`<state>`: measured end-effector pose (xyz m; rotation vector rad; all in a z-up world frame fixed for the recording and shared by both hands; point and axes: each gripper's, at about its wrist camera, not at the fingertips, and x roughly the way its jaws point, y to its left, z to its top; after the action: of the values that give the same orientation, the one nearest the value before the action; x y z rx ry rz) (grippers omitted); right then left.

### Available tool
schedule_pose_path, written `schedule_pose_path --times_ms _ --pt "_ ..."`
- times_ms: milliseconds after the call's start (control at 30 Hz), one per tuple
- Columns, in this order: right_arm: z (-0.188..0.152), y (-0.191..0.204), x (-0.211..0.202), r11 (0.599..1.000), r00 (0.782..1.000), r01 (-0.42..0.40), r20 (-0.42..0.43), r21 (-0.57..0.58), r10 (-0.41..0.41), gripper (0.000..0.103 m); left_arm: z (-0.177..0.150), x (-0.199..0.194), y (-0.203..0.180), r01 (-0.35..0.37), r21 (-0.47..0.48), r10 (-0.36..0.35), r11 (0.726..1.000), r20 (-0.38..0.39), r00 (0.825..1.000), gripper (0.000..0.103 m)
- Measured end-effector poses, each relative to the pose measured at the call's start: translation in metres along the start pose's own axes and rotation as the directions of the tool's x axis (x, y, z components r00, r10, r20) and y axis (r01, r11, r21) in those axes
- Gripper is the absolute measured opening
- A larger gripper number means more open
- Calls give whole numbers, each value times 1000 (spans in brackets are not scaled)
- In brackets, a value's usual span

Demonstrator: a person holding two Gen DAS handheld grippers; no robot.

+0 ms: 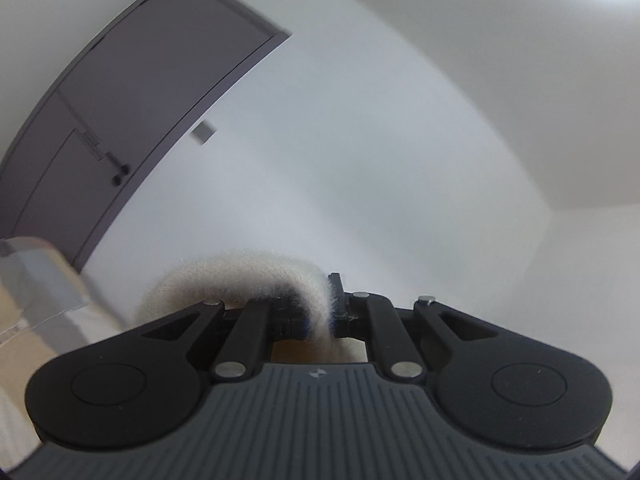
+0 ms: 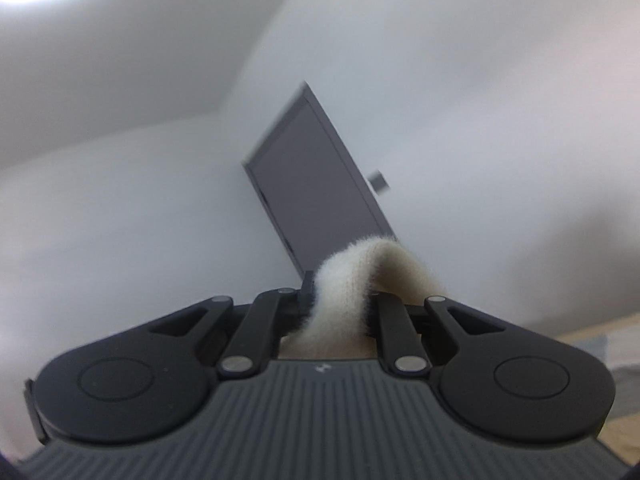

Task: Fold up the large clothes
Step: 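Raise the gripped blanket corners high with both grippers, shaking it out, then lower the blanket onto the bed and open both grippers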

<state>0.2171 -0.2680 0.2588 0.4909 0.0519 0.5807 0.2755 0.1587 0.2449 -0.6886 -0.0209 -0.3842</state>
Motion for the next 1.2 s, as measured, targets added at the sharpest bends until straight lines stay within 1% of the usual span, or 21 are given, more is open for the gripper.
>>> schedule_pose_path --times_ms 133,200,333,400,467,533,567,633,667,733,767,833,900,933,1000,1033,1067,1100,1133,1167,1200 --pt "-44 -60 57 996 992 88 -96 28 -85 14 -37 70 67 -99 17 100 995 -67 993 10" --pt "-65 -89 89 991 984 132 -124 37 -126 14 -55 101 100 -138 28 140 990 -94 986 10" --pt "-105 -152 170 979 969 201 -154 36 -193 14 -96 169 176 -209 36 212 977 -163 964 10" --pt "-127 -184 212 972 960 231 -168 34 -222 14 -121 206 219 -243 51 248 969 -196 949 10" --pt "-155 -221 250 964 950 260 -193 50 -246 14 -149 241 266 -276 61 283 959 -239 929 10" --pt "-187 -256 282 954 936 293 -225 68 -271 14 -177 271 312 -307 47 308 951 -283 909 10" --pt "-204 -272 295 948 928 309 -244 72 -284 14 -199 271 328 -323 41 320 945 -307 896 10" --pt "-237 -300 317 938 905 343 -286 56 -315 14 -226 294 367 -352 38 341 935 -363 867 10" --pt "-254 -312 326 932 892 359 -308 40 -330 14 -246 294 379 -363 45 351 931 -388 852 10" --pt "-286 -334 340 922 864 387 -355 18 -356 14 -272 306 406 -381 62 369 922 -433 823 10" --pt "-299 -345 346 917 852 400 -376 19 -364 14 -284 312 418 -385 77 377 920 -451 809 10" --pt "-320 -360 353 911 836 412 -401 9 -374 15 -303 321 432 -388 136 404 912 -475 782 10" --pt "-335 -368 361 910 828 414 -417 4 -375 16 -316 328 439 -387 189 428 902 -491 759 10" --pt "-341 -372 362 910 825 415 -424 8 -373 16 -320 326 436 -388 203 436 899 -496 751 10" --pt "-346 -375 364 907 826 420 -426 29 -369 16 -323 326 435 -385 219 442 897 -504 742 10" --pt "-345 -374 363 906 827 422 -423 34 -370 17 -322 323 429 -388 231 451 892 -510 733 16" --pt "-345 -373 360 906 829 423 -420 36 -370 17 -323 322 427 -391 240 458 888 -516 724 33" --pt "-340 -371 366 905 829 423 -420 39 -369 19 -319 314 415 -392 245 461 887 -524 716 45" --pt "-338 -369 364 905 827 423 -425 41 -367 21 -319 312 412 -393 246 463 886 -527 713 63" --pt "-336 -365 362 903 822 427 -434 39 -370 30 -313 302 399 -391 243 459 888 -523 718 65" --pt "-333 -364 357 902 817 429 -444 43 -367 41 -309 295 391 -384 242 453 891 -518 725 65"
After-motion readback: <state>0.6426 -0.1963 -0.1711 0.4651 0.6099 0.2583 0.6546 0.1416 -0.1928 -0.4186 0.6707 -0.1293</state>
